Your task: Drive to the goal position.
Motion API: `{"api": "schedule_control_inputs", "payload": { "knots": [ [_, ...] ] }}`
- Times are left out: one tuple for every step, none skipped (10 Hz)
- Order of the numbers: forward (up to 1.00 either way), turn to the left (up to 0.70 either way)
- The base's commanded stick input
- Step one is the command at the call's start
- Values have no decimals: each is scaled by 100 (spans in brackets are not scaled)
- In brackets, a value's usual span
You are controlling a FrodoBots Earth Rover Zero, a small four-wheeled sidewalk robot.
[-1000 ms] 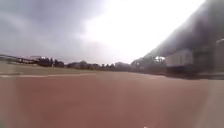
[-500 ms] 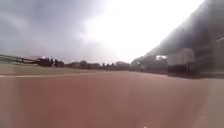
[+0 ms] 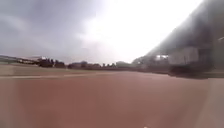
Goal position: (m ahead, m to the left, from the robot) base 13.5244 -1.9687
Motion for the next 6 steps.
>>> {"api": "schedule_control_inputs", "payload": {
  "knots": [
    [70,-35],
    [70,-35],
    [70,-35],
    [70,-35],
    [70,-35],
    [70,-35]
  ]
}}
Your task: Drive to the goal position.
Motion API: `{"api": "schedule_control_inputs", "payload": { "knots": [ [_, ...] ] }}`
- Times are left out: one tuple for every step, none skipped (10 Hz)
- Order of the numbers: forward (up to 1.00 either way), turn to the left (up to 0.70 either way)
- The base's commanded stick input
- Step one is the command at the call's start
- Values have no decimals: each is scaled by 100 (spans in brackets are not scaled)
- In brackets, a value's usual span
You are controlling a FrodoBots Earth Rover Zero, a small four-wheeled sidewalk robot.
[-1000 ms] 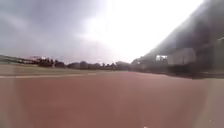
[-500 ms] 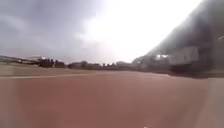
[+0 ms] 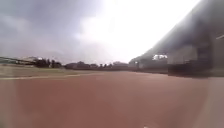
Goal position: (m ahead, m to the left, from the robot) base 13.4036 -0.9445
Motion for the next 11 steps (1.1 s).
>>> {"api": "schedule_control_inputs", "payload": {
  "knots": [
    [70,-35],
    [70,-35],
    [70,-35],
    [70,-35],
    [70,-35],
    [70,0],
    [70,0],
    [70,0],
    [70,0],
    [70,0],
    [70,0]
  ]
}}
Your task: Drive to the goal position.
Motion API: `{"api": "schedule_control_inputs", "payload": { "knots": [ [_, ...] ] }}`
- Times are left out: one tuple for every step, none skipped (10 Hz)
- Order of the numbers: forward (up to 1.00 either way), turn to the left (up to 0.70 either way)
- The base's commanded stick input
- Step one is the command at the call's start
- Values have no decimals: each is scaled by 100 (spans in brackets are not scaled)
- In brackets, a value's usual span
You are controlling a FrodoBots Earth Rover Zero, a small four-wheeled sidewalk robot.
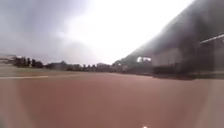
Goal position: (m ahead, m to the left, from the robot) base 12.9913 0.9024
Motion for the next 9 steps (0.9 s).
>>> {"api": "schedule_control_inputs", "payload": {
  "knots": [
    [70,0],
    [70,0],
    [70,0],
    [70,0],
    [70,0],
    [70,0],
    [70,0],
    [70,0],
    [70,0]
  ]
}}
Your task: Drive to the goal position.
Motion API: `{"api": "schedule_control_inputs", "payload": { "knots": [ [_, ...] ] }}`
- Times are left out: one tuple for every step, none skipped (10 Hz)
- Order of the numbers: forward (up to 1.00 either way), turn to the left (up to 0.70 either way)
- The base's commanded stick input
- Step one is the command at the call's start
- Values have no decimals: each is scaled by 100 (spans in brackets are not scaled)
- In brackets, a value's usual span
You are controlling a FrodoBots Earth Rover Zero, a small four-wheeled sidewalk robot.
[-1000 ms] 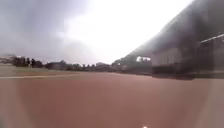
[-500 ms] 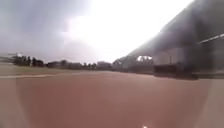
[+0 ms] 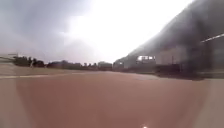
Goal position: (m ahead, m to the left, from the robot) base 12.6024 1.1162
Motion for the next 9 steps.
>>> {"api": "schedule_control_inputs", "payload": {
  "knots": [
    [70,0],
    [70,0],
    [70,0],
    [70,0],
    [70,0],
    [70,0],
    [70,0],
    [70,0],
    [70,0]
  ]
}}
